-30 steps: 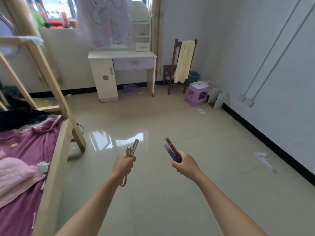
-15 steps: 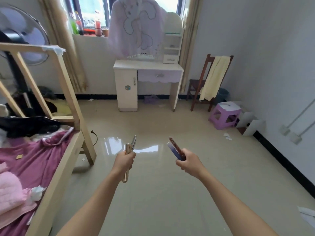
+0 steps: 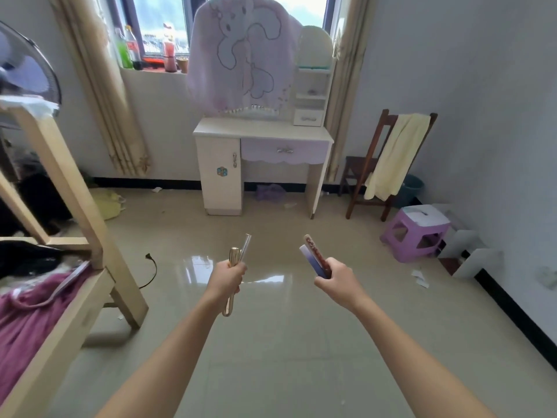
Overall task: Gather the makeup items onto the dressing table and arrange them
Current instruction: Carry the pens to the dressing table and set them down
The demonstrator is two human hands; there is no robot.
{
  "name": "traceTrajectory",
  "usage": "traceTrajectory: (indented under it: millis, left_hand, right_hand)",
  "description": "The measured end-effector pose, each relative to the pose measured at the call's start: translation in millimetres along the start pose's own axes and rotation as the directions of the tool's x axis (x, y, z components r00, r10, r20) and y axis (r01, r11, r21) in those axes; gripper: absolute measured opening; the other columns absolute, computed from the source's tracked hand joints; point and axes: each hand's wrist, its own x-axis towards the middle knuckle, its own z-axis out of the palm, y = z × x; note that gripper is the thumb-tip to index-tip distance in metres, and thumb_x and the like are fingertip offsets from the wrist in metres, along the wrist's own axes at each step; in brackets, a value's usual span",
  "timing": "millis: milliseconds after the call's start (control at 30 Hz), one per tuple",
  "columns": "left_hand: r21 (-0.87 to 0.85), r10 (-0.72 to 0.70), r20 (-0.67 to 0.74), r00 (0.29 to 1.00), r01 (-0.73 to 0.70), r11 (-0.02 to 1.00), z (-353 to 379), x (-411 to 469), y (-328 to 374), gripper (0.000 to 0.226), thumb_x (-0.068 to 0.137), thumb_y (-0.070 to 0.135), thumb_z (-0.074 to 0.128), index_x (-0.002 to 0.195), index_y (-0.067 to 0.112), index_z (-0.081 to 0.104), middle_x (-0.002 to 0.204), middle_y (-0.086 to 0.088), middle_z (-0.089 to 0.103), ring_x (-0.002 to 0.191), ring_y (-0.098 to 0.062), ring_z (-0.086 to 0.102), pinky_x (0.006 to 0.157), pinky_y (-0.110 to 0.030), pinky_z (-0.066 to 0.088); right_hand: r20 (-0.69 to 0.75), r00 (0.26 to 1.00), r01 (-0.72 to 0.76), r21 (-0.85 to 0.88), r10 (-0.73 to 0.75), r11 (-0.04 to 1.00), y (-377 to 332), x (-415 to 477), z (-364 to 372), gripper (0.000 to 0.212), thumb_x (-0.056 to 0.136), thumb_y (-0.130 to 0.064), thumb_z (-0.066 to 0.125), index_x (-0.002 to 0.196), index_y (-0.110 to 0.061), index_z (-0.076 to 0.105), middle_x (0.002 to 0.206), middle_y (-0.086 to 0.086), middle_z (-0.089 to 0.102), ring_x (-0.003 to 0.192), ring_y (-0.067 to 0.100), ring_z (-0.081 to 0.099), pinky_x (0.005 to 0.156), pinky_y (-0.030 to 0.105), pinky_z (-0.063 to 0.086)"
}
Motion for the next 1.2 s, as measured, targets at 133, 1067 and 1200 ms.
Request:
traceTrajectory:
  millis: [133, 1067, 1200]
  left_hand:
    - [-0.016, -0.011, -0.058, 0.998, 0.010, 1.000, 28.8, 49.2, 28.2, 0.023, 0.085, 0.003, 0.045, 0.063, 0.011, 0.040, 0.055, -0.003, 0.034, 0.048, -0.016, 0.029, 0.047, -0.025, 0.028]
    - [-0.089, -0.038, -0.282, 0.959, 0.013, 0.996, -41.1, 515.3, 179.5, 0.031, 0.084, 0.004, 0.050, 0.056, 0.011, 0.041, 0.043, -0.001, 0.035, 0.028, -0.007, 0.032, 0.045, -0.025, 0.029]
    - [-0.072, -0.059, -0.292, 0.954, 0.040, 0.997, -50.0, 584.5, 192.0, 0.028, 0.084, 0.007, 0.051, 0.058, 0.010, 0.042, 0.047, -0.003, 0.037, 0.042, -0.017, 0.034, 0.048, -0.027, 0.031]
  right_hand:
    - [0.042, 0.998, 0.048, 0.017, -0.048, 0.999, 1.4, 74.4, -25.3, 0.025, 0.078, -0.013, 0.055, 0.064, -0.018, 0.035, 0.061, -0.004, 0.041, 0.055, 0.014, 0.036, 0.053, 0.028, 0.028]
    - [0.209, 0.961, 0.199, -0.060, -0.183, 0.978, -158.4, 570.3, 18.8, 0.026, 0.077, -0.015, 0.055, 0.063, -0.019, 0.032, 0.062, -0.004, 0.041, 0.055, 0.013, 0.037, 0.056, 0.029, 0.031]
    - [0.230, 0.953, 0.214, -0.055, -0.196, 0.975, -173.9, 651.8, 27.8, 0.018, 0.077, -0.016, 0.054, 0.071, -0.013, 0.038, 0.064, -0.003, 0.042, 0.058, 0.016, 0.039, 0.058, 0.029, 0.031]
